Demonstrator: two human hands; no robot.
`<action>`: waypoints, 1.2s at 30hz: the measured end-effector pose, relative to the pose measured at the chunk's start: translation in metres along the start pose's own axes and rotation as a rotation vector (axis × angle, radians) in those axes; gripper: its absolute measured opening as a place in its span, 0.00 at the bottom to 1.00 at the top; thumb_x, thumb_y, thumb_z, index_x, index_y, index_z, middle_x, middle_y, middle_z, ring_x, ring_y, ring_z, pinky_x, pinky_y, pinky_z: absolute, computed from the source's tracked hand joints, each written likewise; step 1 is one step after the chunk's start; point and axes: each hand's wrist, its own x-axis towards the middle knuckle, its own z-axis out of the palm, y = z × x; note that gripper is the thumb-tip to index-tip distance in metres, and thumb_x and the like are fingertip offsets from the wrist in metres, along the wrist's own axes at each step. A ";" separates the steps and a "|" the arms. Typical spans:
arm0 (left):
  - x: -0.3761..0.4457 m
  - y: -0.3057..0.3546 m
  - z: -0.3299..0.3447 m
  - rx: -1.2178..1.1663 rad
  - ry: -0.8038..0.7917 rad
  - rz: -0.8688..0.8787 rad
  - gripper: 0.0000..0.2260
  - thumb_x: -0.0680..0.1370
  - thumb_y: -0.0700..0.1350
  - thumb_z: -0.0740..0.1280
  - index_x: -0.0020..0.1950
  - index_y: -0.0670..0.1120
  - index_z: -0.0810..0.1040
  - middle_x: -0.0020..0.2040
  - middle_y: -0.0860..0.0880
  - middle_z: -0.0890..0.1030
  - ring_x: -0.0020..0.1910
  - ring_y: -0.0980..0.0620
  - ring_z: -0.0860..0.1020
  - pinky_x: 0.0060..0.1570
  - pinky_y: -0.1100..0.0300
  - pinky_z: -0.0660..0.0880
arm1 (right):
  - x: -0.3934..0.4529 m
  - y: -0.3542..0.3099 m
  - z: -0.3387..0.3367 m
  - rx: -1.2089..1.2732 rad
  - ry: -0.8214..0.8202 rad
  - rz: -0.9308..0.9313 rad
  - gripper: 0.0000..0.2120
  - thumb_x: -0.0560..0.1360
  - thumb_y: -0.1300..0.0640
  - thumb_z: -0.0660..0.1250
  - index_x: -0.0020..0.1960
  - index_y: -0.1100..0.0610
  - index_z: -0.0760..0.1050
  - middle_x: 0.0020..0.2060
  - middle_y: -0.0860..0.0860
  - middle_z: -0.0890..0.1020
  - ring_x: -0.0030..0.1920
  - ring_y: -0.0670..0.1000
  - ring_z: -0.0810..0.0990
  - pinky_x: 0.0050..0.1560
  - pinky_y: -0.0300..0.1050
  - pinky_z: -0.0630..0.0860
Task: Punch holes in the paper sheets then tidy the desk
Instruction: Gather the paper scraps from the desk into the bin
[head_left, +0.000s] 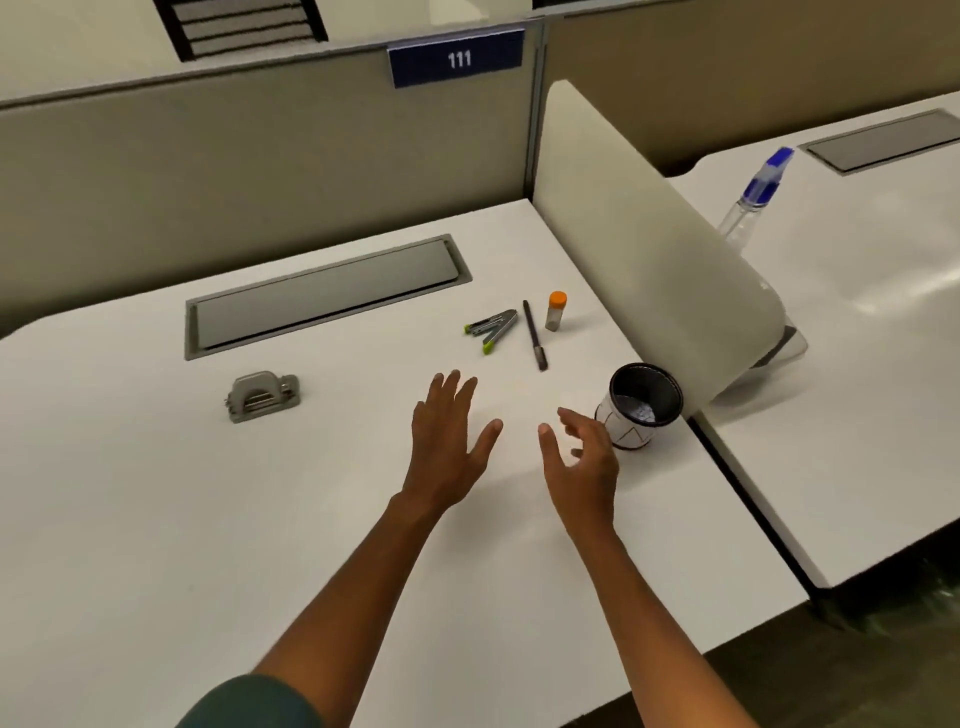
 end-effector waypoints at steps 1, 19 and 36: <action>-0.006 -0.011 -0.009 0.014 0.013 -0.022 0.29 0.80 0.59 0.58 0.78 0.49 0.57 0.80 0.50 0.53 0.79 0.52 0.44 0.76 0.47 0.45 | -0.001 -0.002 0.007 -0.035 -0.036 -0.030 0.16 0.75 0.49 0.69 0.62 0.51 0.76 0.57 0.44 0.76 0.56 0.40 0.74 0.53 0.32 0.71; -0.181 -0.226 -0.137 0.127 0.236 -0.510 0.23 0.82 0.50 0.57 0.76 0.43 0.61 0.79 0.46 0.55 0.79 0.49 0.47 0.76 0.43 0.47 | -0.099 -0.009 0.117 -0.489 -0.474 -0.142 0.24 0.81 0.55 0.58 0.75 0.61 0.60 0.76 0.54 0.61 0.78 0.52 0.54 0.78 0.48 0.46; -0.244 -0.287 -0.171 0.129 0.229 -0.491 0.21 0.82 0.48 0.60 0.74 0.45 0.65 0.79 0.46 0.55 0.79 0.49 0.47 0.76 0.44 0.44 | -0.224 -0.077 0.236 -0.384 -0.643 -0.491 0.10 0.72 0.55 0.73 0.52 0.53 0.83 0.53 0.50 0.79 0.55 0.53 0.75 0.59 0.51 0.71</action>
